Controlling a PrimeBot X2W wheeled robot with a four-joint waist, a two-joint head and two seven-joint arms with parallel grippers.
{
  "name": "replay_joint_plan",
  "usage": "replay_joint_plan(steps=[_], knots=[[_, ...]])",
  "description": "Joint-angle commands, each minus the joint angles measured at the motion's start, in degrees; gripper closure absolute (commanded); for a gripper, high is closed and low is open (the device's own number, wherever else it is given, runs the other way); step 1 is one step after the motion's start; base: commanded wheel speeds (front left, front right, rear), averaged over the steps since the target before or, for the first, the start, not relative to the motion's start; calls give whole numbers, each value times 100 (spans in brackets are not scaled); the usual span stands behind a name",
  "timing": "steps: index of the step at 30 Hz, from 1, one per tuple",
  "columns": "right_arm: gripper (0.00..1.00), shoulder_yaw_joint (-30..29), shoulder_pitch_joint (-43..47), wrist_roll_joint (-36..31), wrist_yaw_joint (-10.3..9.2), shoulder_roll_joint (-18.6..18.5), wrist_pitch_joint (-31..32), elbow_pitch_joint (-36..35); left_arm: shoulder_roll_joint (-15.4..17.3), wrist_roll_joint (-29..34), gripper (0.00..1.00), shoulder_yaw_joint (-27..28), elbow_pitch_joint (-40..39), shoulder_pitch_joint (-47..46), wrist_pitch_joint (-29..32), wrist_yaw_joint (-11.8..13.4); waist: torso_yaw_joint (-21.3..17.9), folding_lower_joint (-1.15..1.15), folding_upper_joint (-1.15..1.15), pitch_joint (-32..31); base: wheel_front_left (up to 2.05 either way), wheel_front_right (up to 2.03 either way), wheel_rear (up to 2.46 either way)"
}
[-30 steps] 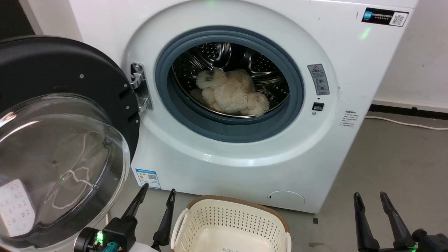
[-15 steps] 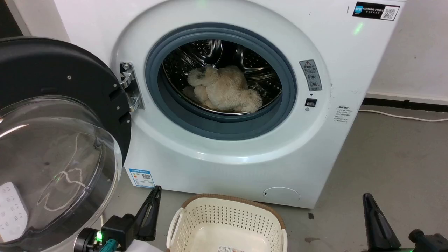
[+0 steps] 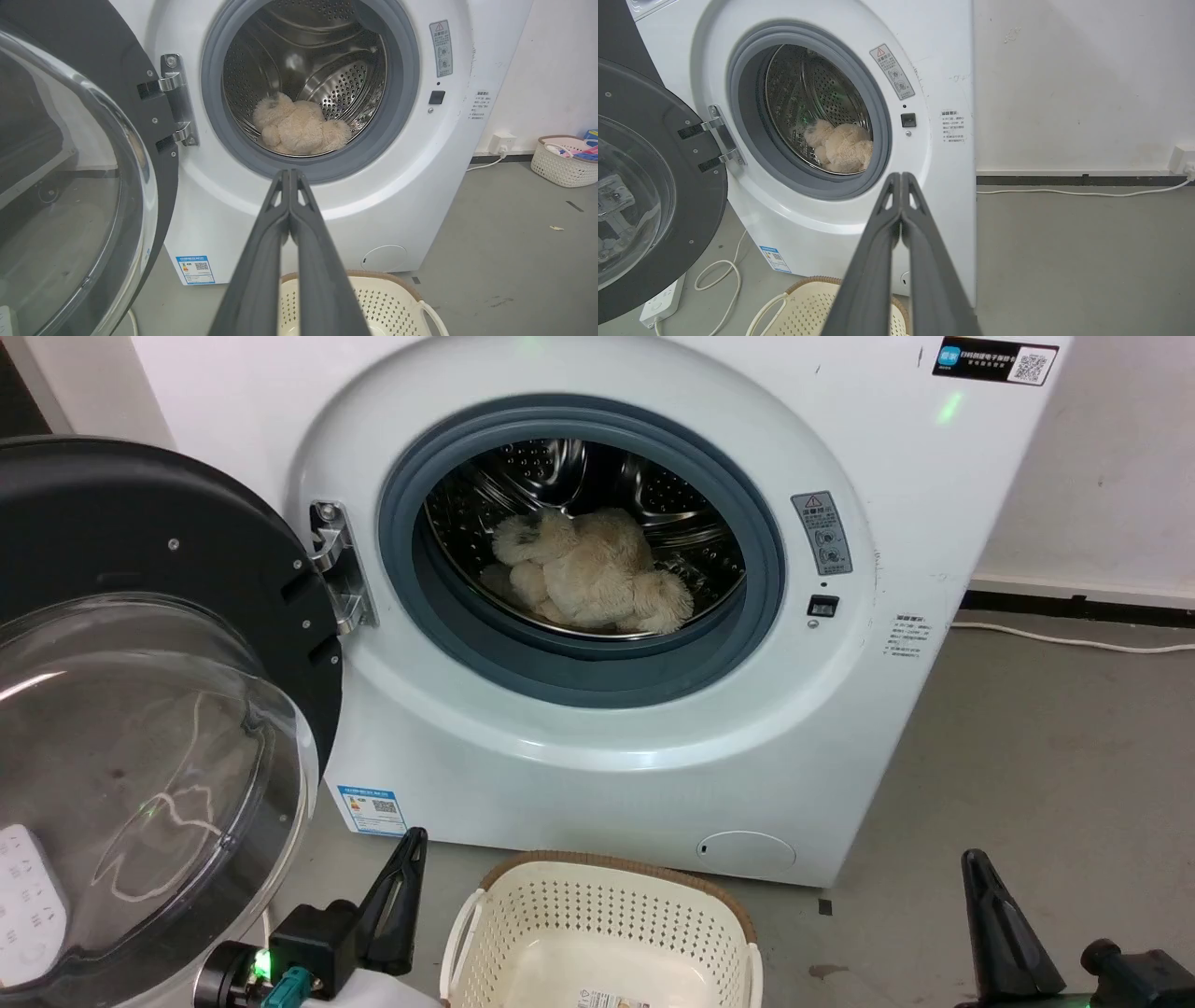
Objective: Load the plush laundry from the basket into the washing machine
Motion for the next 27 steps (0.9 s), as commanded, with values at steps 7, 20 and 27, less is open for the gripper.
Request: replay_joint_plan(steps=[7,20,27], knots=[[100,10,-139,-144,1,-1,126,25,-56,108,100,95,-96,-7,129,59,-36,-1,0,18,0,0,0],[100,16,-237,-290,1,-1,279,40,-120,199,100,193,-182,-11,281,98,-85,-1,0,43,0,0,0],[100,19,-290,-369,2,-2,361,48,-154,248,100,246,-229,-12,363,118,-112,-1,0,56,0,0,0]])
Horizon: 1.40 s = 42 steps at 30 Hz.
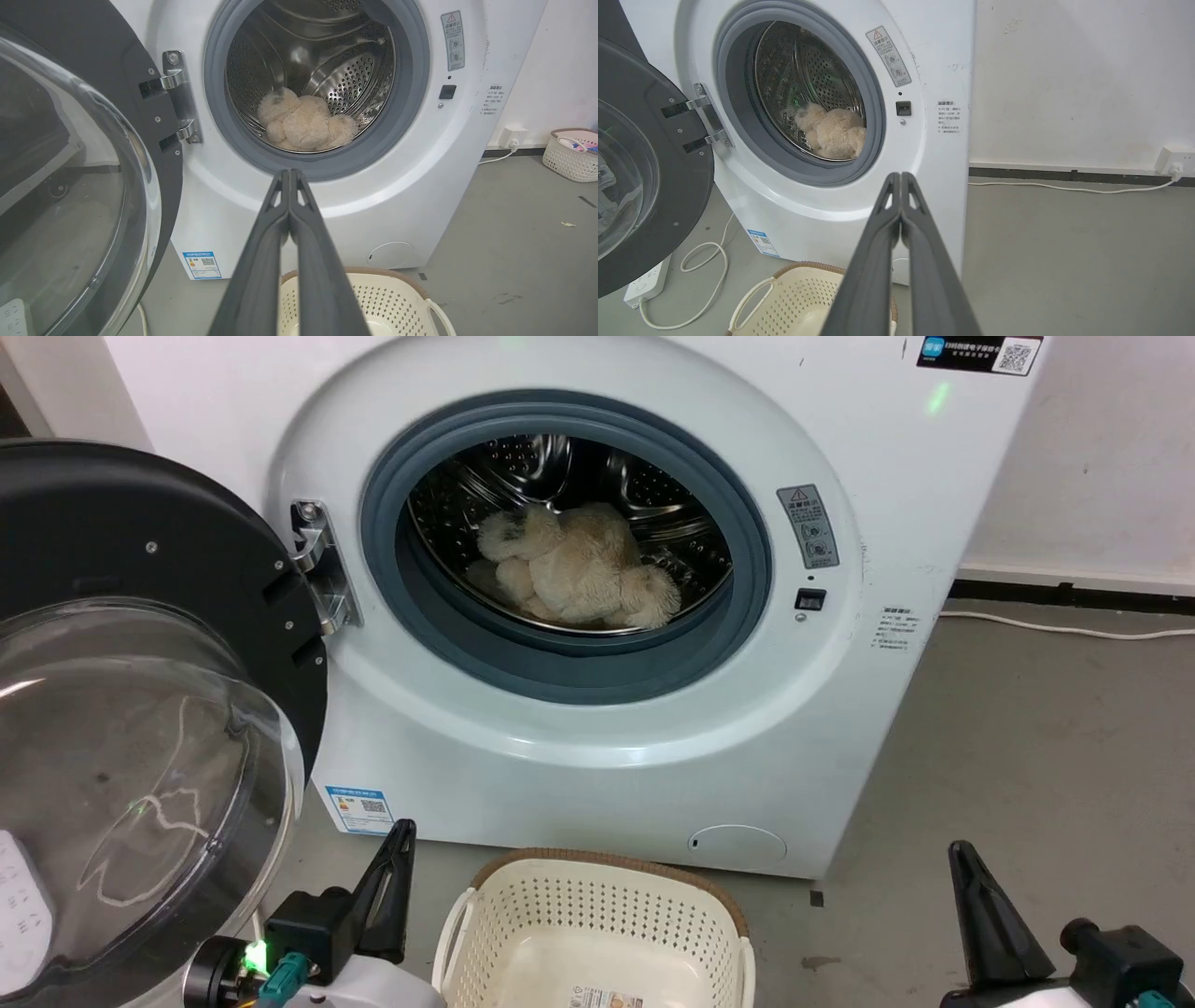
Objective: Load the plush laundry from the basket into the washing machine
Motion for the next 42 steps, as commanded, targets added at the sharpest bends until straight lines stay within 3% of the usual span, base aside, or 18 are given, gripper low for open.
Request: replay_joint_plan(steps=[1,42], knots=[[100,6,-135,-56,2,-2,28,13,-32,50,100,37,-45,-13,36,49,-6,0,0,4,0,0,0],[100,24,-437,-507,3,-3,499,58,-228,331,100,341,-312,-24,506,167,-160,-1,0,80,0,0,0]])
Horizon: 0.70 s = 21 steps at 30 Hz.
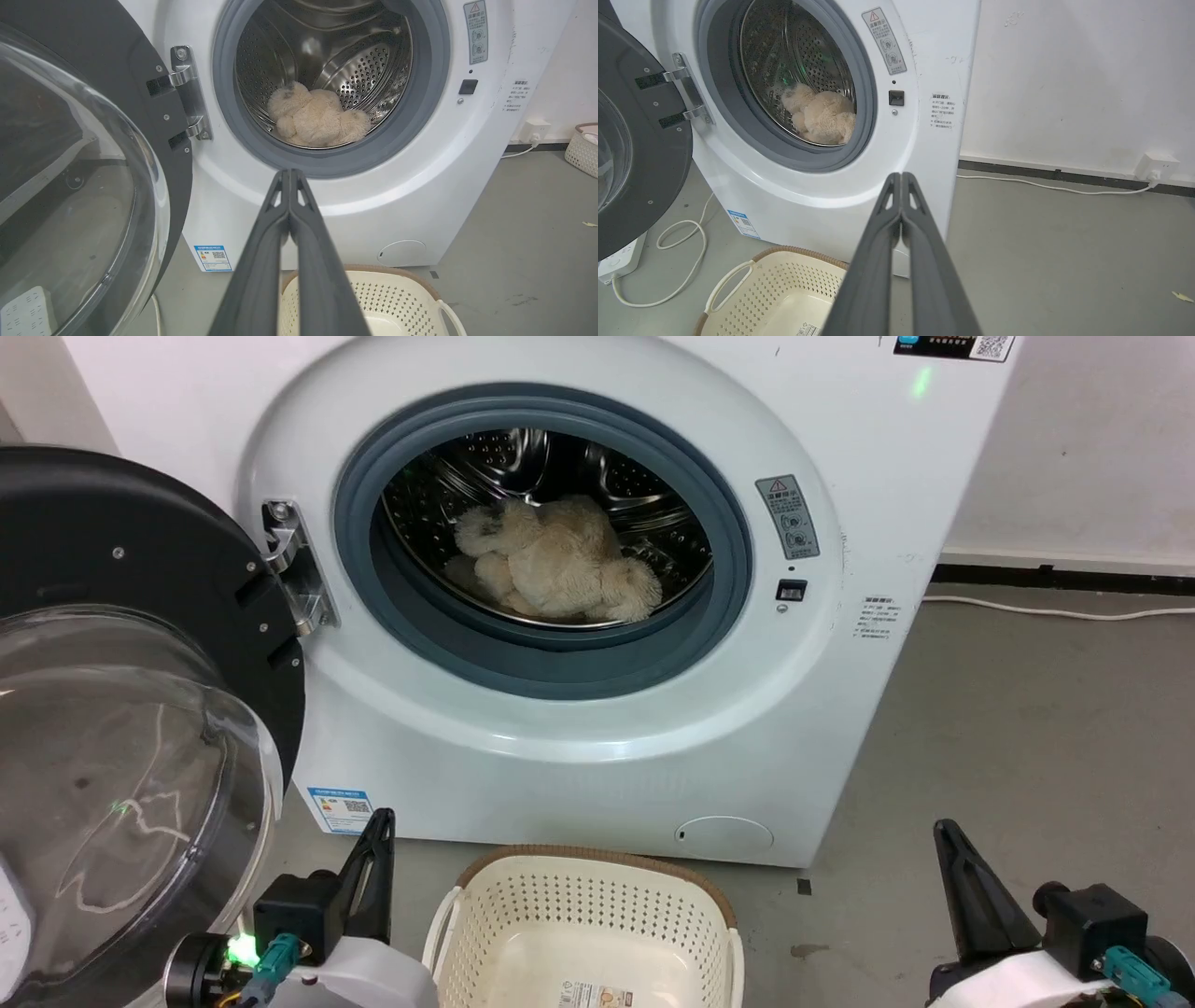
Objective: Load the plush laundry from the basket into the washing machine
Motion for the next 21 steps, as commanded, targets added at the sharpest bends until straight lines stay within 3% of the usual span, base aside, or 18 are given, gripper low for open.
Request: replay_joint_plan(steps=[1,21], knots=[[100,4,-113,-52,3,-3,30,18,-19,38,100,26,-45,-24,47,28,-5,0,0,3,0,0,0],[100,14,-286,-311,4,-4,300,44,-131,199,100,200,-199,-31,316,96,-93,0,0,47,0,0,0]])
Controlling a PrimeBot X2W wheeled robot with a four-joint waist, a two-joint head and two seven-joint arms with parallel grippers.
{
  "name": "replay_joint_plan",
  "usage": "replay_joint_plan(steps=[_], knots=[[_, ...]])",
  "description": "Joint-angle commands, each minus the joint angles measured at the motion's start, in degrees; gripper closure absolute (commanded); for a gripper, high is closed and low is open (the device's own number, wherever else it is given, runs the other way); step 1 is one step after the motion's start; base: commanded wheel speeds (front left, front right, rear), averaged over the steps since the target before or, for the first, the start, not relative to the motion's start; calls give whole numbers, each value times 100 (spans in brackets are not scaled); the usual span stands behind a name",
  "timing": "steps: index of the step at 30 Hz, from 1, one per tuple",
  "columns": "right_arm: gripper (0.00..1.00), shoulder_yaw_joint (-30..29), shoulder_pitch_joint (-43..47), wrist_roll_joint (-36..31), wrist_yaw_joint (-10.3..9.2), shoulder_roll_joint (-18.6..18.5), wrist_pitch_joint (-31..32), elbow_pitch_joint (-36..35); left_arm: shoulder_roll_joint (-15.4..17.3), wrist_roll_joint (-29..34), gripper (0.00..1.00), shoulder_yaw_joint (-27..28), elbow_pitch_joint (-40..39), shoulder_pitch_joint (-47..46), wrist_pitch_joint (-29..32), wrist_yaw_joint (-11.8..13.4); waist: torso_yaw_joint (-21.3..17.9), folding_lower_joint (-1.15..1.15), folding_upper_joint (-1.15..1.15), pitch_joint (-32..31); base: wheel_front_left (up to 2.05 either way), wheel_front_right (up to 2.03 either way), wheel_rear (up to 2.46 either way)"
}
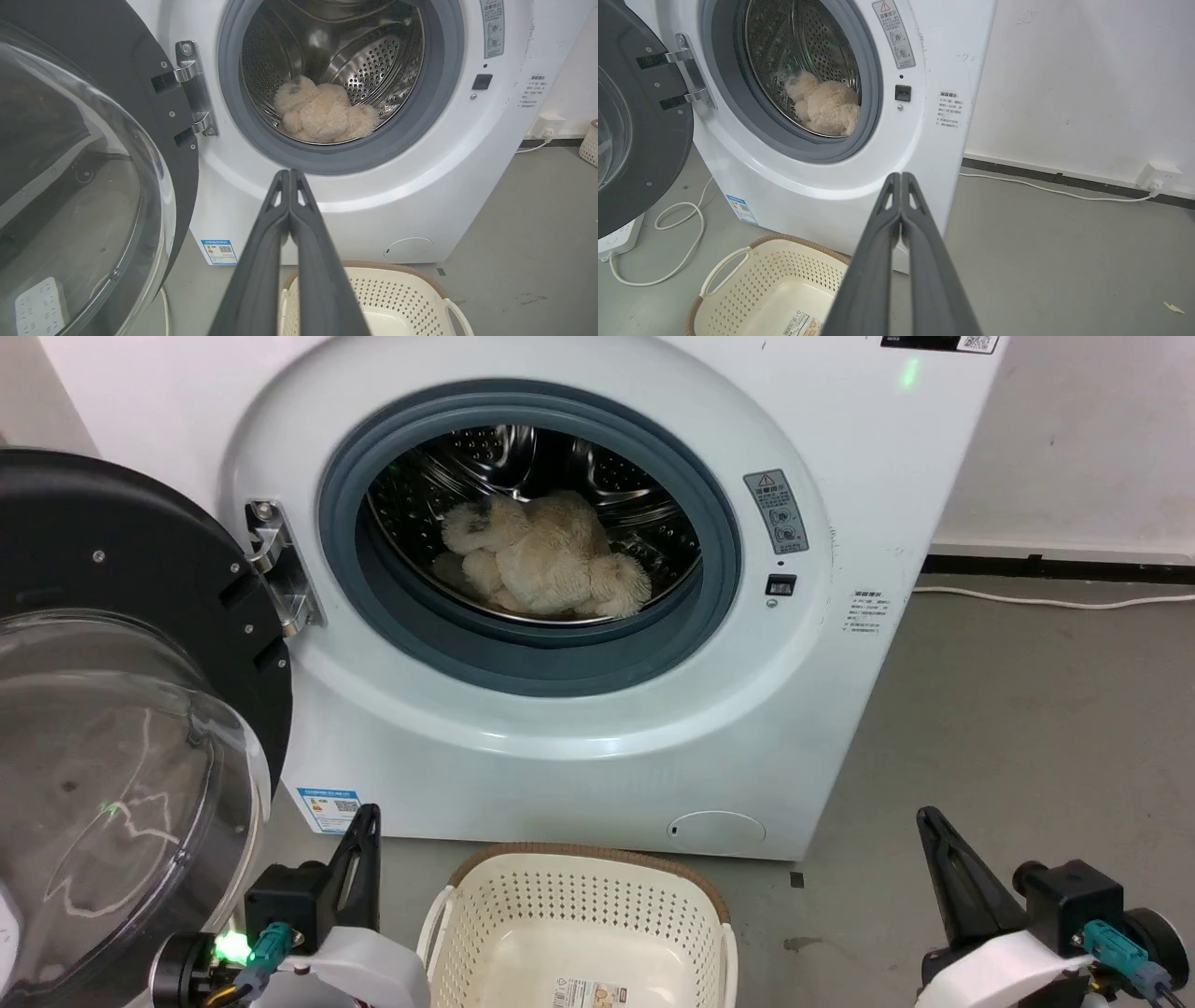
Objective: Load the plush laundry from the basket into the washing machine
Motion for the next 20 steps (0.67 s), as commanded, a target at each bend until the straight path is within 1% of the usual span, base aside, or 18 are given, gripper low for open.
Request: replay_joint_plan(steps=[1,20], knots=[[100,5,-93,-52,4,-4,33,22,-37,52,100,31,-43,-31,28,37,-5,0,0,3,0,0,0],[100,12,-206,-221,5,-5,209,39,-110,158,100,144,-143,-35,204,82,-63,0,0,32,0,0,0]])
